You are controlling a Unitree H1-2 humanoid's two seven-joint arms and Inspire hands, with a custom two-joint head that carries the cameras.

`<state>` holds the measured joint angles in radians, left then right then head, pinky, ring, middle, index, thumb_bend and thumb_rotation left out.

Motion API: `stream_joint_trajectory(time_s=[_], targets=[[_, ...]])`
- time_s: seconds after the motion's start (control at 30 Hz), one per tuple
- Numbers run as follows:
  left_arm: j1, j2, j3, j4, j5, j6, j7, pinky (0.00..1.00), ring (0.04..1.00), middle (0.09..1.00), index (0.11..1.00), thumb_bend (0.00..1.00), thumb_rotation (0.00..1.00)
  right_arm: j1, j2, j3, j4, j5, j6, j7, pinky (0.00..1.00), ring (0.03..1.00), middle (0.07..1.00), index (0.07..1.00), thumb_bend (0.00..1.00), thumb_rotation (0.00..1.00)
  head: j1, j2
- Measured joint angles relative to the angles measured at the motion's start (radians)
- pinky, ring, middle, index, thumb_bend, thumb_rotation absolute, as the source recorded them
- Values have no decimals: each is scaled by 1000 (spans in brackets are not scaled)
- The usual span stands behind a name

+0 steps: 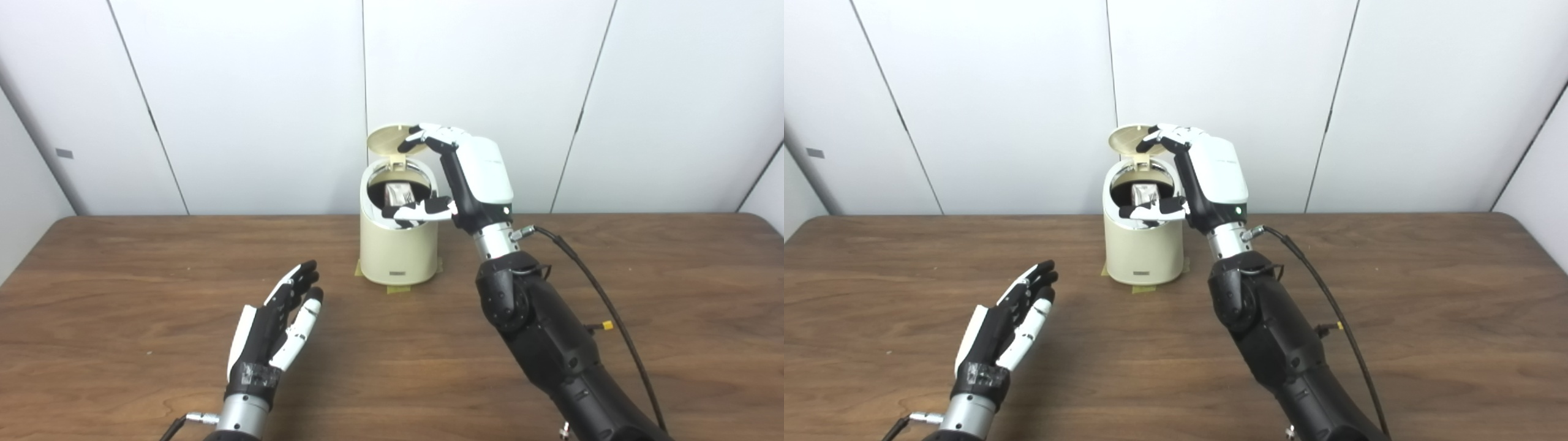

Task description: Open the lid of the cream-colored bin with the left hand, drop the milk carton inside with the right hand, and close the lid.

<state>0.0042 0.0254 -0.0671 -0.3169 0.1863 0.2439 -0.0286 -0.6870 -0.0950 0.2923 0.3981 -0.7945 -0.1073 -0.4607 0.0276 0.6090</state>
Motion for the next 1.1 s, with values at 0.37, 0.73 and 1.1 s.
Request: stream_joint_trajectory(time_s=[0.37, 0.73, 1.1], targets=[[-1, 1, 9, 8, -15, -19, 0, 939, 918, 885, 899, 392, 599, 11, -14, -78, -46, 88, -68, -44, 310, 376, 458, 526, 576, 51, -9, 0], [-10, 8, 17, 11, -21, -19, -5, 935, 917, 895, 913, 397, 608, 224, 0, -187, -343, 228, -41, 36, 389, 392, 487, 531, 516, 0, -6, -8], [-28, 19, 37, 11, -32, -15, -11, 929, 910, 895, 911, 358, 575, 411, -9, -258, -463, 262, 42, 117, 383, 404, 488, 525, 518, 0, -23, -11]])
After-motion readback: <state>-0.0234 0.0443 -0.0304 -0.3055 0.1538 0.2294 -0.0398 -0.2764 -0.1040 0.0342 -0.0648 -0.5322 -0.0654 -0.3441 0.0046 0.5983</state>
